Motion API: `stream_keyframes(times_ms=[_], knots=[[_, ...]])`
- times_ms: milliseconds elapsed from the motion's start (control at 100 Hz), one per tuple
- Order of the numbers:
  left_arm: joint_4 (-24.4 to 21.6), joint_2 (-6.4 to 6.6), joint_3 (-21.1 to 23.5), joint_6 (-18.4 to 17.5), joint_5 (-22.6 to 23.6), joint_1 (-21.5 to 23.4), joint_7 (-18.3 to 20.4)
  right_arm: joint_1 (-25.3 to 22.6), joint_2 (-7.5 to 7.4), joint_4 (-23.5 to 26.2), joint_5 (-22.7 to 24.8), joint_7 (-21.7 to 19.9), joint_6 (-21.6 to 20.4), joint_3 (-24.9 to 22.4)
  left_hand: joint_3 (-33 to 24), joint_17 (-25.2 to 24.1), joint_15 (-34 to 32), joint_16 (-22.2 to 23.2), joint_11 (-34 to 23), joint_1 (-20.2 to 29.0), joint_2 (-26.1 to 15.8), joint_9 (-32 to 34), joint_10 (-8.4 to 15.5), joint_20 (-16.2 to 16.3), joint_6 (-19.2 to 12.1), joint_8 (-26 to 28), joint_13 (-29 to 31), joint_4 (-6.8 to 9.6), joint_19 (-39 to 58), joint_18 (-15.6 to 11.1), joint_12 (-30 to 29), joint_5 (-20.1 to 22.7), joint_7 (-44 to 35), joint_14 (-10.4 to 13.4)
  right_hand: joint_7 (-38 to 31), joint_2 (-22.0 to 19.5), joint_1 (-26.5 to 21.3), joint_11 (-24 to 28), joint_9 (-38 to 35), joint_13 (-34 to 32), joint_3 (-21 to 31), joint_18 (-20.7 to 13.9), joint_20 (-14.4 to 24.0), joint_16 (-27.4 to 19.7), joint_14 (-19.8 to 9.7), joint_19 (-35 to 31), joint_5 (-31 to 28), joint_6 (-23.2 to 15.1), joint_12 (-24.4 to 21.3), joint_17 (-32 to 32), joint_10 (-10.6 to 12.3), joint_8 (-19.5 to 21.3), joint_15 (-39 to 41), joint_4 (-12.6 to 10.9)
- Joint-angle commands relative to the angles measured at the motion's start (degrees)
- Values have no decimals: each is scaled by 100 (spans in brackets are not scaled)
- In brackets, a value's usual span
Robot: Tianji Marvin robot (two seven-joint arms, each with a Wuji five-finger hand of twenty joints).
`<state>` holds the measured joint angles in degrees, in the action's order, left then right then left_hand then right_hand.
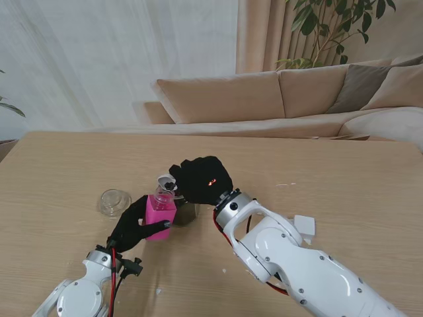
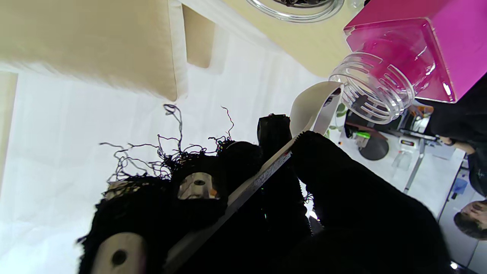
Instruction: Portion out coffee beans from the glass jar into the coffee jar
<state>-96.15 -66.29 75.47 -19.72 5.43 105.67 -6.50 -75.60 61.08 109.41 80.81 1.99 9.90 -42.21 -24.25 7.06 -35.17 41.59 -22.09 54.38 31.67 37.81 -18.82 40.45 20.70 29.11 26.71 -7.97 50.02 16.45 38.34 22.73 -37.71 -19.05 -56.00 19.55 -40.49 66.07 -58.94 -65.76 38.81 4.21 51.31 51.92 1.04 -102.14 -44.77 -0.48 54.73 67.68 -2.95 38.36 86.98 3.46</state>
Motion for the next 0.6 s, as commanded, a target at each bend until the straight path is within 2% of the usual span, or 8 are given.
stream_keyframes(times_ms=[0,590], knots=[[-76,-38,-17,27,-19,28,87,14,-8,16,87,-62,-34,74,-678,-54,-37,90,-656,848,-857,126,465,99,-673,271,-139,225,64,-33,170,242,-743,63,-37,-187,-188,56,-118,-171,22,-790,-54,37,-129,-1784,59,-121,116,271,-82,99,241,-154],[-124,-48,-33,180,-67,12,81,22,-23,67,424,-56,60,98,-635,-42,-53,99,-666,884,-871,143,450,109,-662,268,-134,226,78,-23,172,249,-754,53,-30,-194,-179,43,-120,-180,18,-822,-71,38,-170,-1784,58,-139,126,280,-49,111,223,-164]])
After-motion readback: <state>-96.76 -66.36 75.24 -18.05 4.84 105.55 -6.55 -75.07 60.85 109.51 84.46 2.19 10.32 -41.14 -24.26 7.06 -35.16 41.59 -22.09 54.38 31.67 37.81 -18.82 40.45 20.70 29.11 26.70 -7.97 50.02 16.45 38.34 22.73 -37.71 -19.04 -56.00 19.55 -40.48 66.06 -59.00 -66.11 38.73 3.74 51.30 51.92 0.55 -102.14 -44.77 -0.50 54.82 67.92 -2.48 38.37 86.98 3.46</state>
